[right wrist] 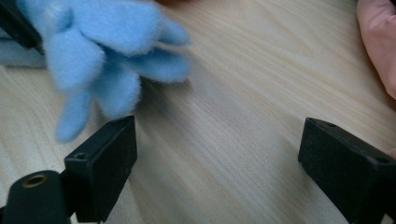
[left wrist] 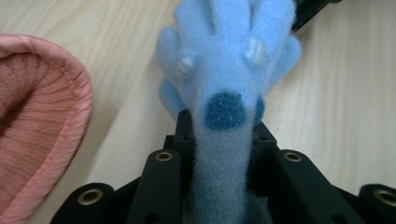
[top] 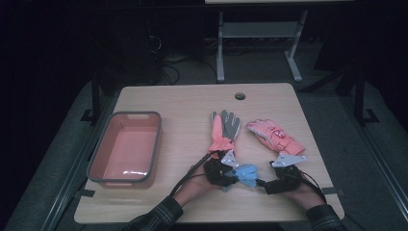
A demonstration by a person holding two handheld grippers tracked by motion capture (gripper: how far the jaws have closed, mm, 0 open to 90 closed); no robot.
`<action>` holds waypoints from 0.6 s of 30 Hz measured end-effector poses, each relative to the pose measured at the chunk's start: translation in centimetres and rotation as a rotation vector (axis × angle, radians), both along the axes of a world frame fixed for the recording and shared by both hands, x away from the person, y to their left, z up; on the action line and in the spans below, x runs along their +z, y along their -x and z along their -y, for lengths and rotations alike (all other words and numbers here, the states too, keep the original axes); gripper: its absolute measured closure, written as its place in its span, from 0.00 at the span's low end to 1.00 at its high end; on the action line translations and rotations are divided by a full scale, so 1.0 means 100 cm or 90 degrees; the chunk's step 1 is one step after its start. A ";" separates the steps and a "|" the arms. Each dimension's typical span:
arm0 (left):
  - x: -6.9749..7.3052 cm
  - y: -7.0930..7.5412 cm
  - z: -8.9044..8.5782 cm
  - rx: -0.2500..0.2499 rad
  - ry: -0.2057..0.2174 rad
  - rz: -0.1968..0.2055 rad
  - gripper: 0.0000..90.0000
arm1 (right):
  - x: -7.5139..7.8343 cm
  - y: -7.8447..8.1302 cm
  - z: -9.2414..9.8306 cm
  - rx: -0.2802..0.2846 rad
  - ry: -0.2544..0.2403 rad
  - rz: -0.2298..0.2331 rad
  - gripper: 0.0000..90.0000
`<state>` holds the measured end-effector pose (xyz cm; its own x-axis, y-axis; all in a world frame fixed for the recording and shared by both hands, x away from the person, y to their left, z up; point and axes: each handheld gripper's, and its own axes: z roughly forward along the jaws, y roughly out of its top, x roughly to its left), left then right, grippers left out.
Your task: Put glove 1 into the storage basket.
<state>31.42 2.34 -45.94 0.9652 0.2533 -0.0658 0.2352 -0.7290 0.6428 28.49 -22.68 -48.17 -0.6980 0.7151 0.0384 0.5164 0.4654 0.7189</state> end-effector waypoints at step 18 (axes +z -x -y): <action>0.032 -0.006 -0.021 0.014 0.039 -0.047 0.81 | 0.000 0.000 0.000 0.000 0.000 0.000 0.12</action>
